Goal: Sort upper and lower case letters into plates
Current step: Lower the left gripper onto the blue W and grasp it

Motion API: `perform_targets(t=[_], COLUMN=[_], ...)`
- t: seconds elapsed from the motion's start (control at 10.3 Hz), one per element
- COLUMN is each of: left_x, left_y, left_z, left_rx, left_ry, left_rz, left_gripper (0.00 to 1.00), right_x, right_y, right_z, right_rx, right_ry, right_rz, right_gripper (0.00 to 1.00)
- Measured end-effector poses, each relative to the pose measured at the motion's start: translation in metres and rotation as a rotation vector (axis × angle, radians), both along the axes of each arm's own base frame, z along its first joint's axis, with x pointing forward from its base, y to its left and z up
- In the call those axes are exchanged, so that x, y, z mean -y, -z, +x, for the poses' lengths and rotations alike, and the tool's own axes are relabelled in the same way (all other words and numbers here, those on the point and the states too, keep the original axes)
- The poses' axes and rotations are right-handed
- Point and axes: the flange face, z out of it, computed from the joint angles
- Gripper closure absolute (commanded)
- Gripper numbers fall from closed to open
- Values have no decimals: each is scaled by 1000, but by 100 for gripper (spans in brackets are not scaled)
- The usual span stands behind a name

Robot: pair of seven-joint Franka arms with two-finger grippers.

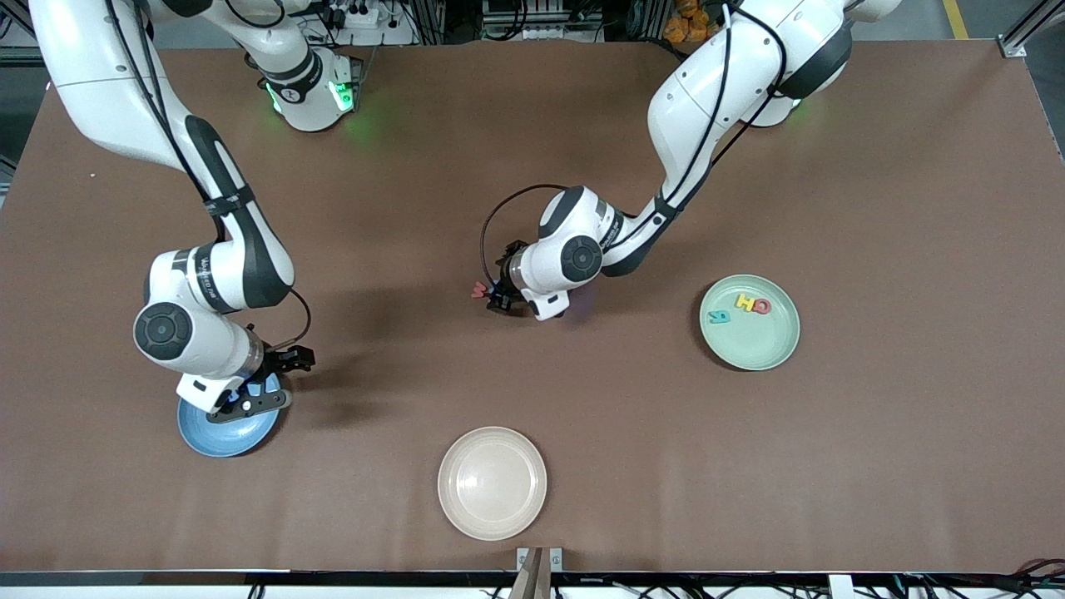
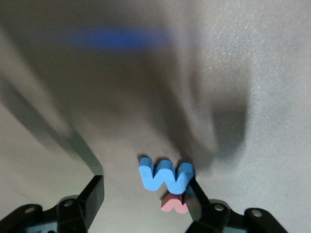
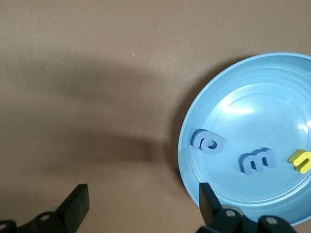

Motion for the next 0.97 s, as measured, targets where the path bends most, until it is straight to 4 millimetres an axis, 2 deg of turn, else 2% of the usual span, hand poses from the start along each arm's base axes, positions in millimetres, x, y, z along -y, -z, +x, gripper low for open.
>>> perform_targets(t=[0.78, 0.97], left_x=[-9, -9], left_y=[1, 1], left_z=[11, 11], left_rx=[56, 54], left_ry=[56, 57], left_rz=[-9, -9], left_gripper=[33, 39], right_x=[-4, -6], right_y=[-2, -2], right_z=[1, 1], right_rx=[8, 9], right_ry=[-6, -9], right_rz=[3, 3], right_gripper=[0, 0])
